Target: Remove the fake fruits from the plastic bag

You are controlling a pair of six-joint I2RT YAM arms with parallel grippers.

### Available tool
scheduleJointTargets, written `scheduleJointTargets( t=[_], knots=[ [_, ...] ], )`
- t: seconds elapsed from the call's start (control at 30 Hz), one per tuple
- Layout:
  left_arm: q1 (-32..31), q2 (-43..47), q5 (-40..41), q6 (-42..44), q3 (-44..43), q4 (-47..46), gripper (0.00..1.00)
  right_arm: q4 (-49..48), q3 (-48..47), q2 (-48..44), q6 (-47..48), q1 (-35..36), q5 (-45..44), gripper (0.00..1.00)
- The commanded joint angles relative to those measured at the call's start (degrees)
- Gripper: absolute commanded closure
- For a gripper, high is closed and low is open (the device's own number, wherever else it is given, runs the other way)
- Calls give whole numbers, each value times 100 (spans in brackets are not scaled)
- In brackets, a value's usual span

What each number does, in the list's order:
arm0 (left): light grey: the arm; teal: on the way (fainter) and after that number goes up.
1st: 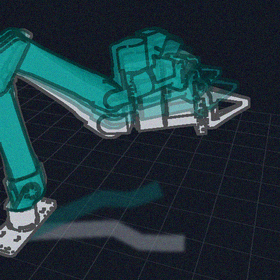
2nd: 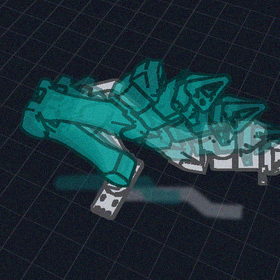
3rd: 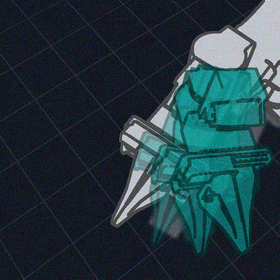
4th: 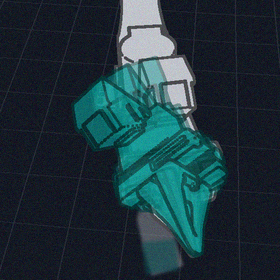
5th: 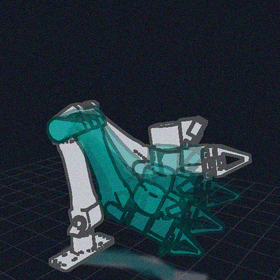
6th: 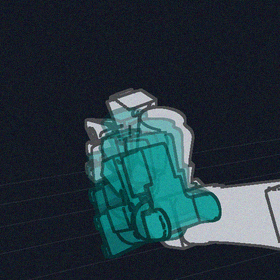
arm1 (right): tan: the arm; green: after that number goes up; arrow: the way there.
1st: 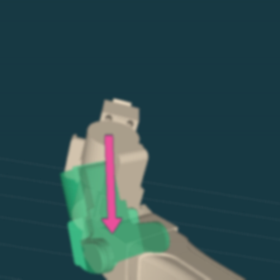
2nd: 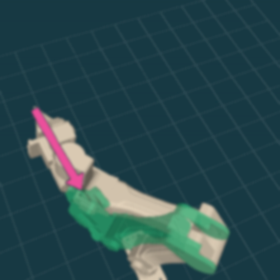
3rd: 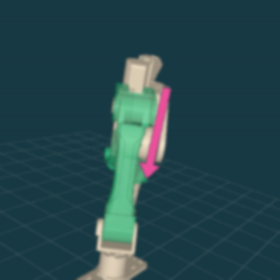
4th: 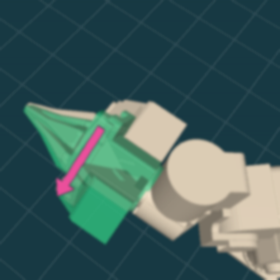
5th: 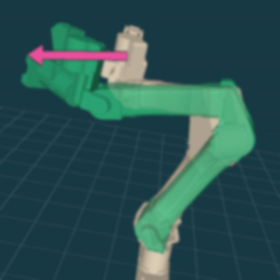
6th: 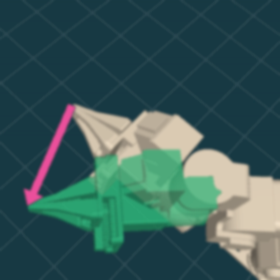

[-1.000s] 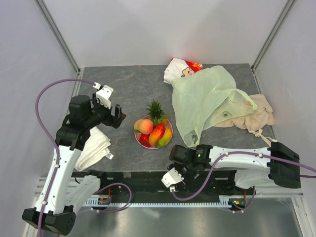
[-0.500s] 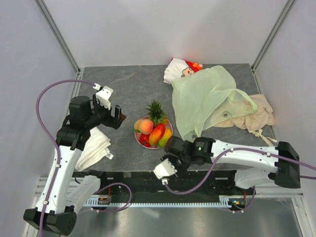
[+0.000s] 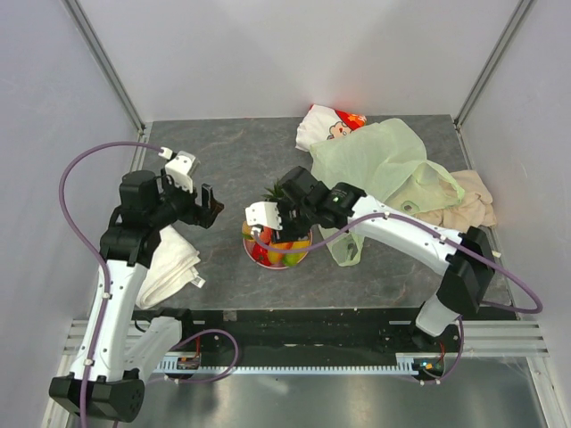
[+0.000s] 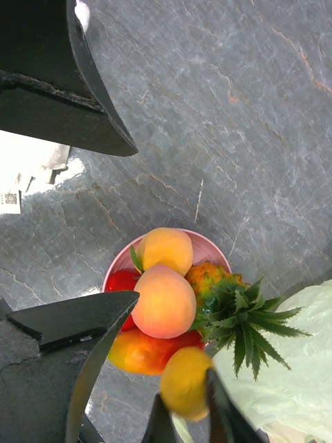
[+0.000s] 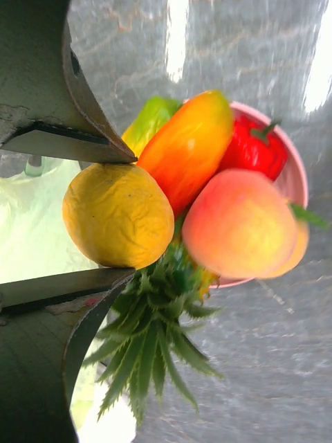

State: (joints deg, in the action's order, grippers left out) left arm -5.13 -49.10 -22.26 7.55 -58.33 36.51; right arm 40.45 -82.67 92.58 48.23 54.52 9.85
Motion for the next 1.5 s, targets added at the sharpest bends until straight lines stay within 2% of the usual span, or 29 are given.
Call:
scheduleJointTargets(
  t=[0.0, 0.57, 1.2, 1.47],
  knots=[
    [64, -73, -226, -219, 14, -320, 15, -125, -460, 199, 11, -205, 202, 47],
    [223, -214, -472, -298, 146, -470, 16, -107, -451, 235, 55, -284, 431, 40],
    [310, -214, -674, -377, 137, -487, 16, -98, -504, 120, -208, -284, 527, 41],
    [310, -267, -736, -395, 128, -540, 16, -89, -460, -20, -375, -293, 132, 44]
  ],
)
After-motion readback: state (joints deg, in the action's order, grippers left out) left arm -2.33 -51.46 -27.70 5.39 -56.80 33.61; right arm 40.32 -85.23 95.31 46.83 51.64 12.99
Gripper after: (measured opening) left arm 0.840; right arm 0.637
